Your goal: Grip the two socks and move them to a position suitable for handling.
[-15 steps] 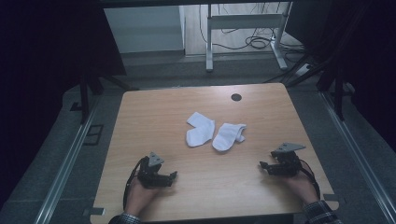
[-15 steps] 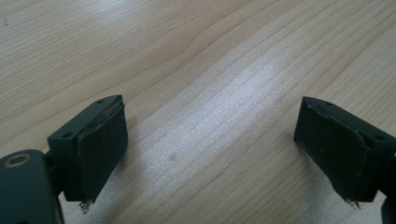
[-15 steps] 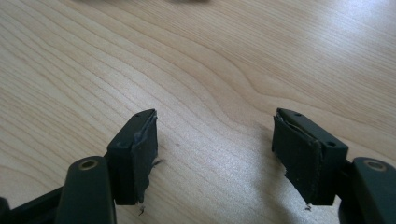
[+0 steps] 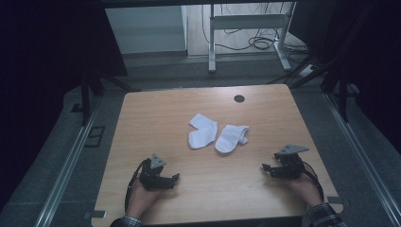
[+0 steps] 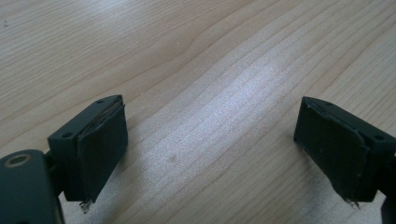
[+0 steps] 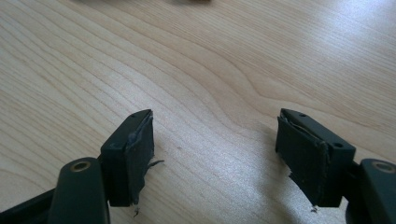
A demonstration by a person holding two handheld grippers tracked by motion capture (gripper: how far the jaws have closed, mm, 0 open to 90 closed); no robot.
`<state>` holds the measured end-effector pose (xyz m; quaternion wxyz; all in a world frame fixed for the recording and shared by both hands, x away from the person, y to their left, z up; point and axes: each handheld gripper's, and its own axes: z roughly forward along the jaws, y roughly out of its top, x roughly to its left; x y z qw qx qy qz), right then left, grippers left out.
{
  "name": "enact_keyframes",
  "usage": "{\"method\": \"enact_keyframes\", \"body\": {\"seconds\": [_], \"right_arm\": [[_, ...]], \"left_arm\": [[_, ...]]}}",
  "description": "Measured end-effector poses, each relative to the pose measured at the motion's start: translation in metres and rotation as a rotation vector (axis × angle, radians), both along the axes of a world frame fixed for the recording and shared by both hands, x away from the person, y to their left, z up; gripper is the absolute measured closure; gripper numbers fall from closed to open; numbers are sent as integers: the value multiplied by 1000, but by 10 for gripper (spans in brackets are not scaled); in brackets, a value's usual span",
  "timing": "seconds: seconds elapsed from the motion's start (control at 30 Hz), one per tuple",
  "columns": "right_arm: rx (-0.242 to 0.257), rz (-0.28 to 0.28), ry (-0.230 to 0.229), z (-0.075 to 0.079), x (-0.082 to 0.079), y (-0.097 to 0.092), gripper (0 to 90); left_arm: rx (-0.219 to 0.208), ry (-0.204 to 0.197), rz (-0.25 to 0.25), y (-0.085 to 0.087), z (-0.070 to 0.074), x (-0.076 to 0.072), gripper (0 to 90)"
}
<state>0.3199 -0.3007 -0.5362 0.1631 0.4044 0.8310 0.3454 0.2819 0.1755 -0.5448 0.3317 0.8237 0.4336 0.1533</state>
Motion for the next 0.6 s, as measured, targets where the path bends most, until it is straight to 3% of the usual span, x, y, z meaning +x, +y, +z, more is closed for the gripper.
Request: {"method": "enact_keyframes", "body": {"seconds": [0.6], "right_arm": [[-2, 27, -2, -1, 2, 0, 244]], "left_arm": [[-4, -7, -2, 2, 0, 2, 134]]}}
